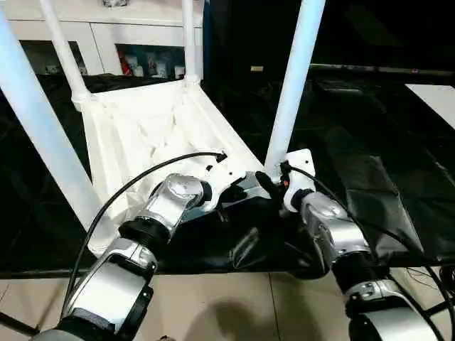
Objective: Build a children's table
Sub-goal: Rotate leg to tighten
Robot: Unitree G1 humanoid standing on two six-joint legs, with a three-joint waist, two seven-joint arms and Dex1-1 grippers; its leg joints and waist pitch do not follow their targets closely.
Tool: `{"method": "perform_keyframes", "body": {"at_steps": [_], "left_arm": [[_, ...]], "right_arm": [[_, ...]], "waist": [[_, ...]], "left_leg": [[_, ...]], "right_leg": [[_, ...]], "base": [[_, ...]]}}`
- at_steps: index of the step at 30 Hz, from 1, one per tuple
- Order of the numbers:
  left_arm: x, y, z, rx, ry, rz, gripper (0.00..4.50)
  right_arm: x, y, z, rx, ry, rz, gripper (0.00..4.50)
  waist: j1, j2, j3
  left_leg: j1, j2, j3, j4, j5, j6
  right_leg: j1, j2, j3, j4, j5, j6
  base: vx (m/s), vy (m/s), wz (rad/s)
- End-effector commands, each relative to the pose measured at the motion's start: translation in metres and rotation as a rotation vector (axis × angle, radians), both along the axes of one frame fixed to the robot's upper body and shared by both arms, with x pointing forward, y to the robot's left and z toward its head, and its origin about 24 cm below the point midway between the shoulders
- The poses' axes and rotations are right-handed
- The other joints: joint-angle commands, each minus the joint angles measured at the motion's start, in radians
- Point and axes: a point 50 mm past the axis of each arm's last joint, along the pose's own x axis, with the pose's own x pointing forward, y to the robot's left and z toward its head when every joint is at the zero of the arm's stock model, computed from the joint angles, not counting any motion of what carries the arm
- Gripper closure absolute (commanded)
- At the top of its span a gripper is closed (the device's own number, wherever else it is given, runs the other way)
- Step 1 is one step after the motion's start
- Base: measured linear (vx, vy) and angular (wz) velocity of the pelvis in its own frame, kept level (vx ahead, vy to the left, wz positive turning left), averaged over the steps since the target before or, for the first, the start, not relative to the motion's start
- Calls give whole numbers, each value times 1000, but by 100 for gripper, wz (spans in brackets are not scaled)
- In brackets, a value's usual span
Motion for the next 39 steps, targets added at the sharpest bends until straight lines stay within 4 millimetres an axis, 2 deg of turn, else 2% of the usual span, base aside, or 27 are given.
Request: {"method": "perform_keyframes", "body": {"at_steps": [1,2,5,7,8,9,10,11,12,14,20,23,24,26,39], "left_arm": [[-3,1,-5,12,11,-12,450],[-8,6,-6,-6,32,-80,450],[-18,15,-5,-23,49,-210,450],[-22,21,-4,-30,80,-251,450],[-24,24,-4,-28,94,-269,450],[-25,25,-3,-27,96,-272,450],[-29,31,-1,-29,115,-318,450],[-30,32,0,-39,125,-335,450],[-32,33,2,-54,138,-347,450],[-35,34,4,-78,162,-373,450],[-36,32,6,-85,150,-377,450],[-36,33,6,-80,149,-375,450],[-35,33,6,-78,146,-371,450],[-35,34,7,-75,144,-363,450],[-33,37,6,-64,137,-333,450]], "right_arm": [[-9,34,8,54,-42,231,92],[-9,23,13,47,-63,271,79],[-10,7,18,21,-59,321,46],[-13,-2,20,22,-36,370,34],[-17,-7,21,10,-28,418,34],[-17,-8,21,7,-28,425,34],[-24,-16,22,-24,-10,514,34],[-28,-19,22,-31,6,548,34],[-31,-20,21,-34,22,581,34],[-35,-20,20,-59,36,626,34],[-39,-18,15,-97,53,662,34],[-38,-18,16,-98,52,650,34],[-36,-18,16,-96,52,642,50],[-35,-18,17,-93,53,637,60],[-35,-20,12,-121,63,627,169]], "waist": [[4,-2,-59],[2,-2,-59],[-2,-2,-60],[0,4,-63],[0,4,-62],[6,8,-64],[11,7,-61],[21,8,-60],[27,6,-61],[30,5,-60],[28,3,-58],[27,3,-59],[28,6,-60],[27,4,-61],[27,3,-62]], "left_leg": [[11,24,-8,-66,-216,29],[8,24,-9,-66,-192,37],[7,26,-8,-63,-166,66],[14,29,-6,-60,-148,79],[14,31,-4,-60,-138,84],[18,32,-4,-59,-140,82],[21,35,-1,-59,-149,85],[18,36,0,-60,-142,84],[20,37,2,-60,-142,77],[19,35,5,-60,-154,68],[19,35,5,-63,-192,39],[18,34,5,-63,-181,35],[19,34,5,-62,-175,36],[18,33,5,-61,-161,42],[18,32,5,-58,-151,50]], "right_leg": [[37,-53,41,-80,-93,-209],[40,-51,39,-76,-55,-221],[44,-50,37,-70,8,-245],[42,-50,38,-64,49,-266],[38,-49,38,-62,69,-277],[37,-48,36,-61,71,-281],[35,-45,34,-61,74,-288],[37,-45,34,-59,74,-282],[36,-46,34,-58,74,-282],[34,-47,34,-58,57,-281],[32,-54,39,-68,-29,-256],[33,-53,39,-66,-20,-252],[33,-52,39,-64,-6,-253],[34,-50,38,-61,22,-257],[36,-50,37,-60,30,-262]], "base": [[0,0,0],[0,0,0],[0,0,0],[0,0,0],[0,0,0],[0,0,0],[0,0,0],[0,0,0],[0,0,0],[0,0,0],[0,0,0],[0,0,0],[0,0,0],[0,0,0],[0,0,0]]}}
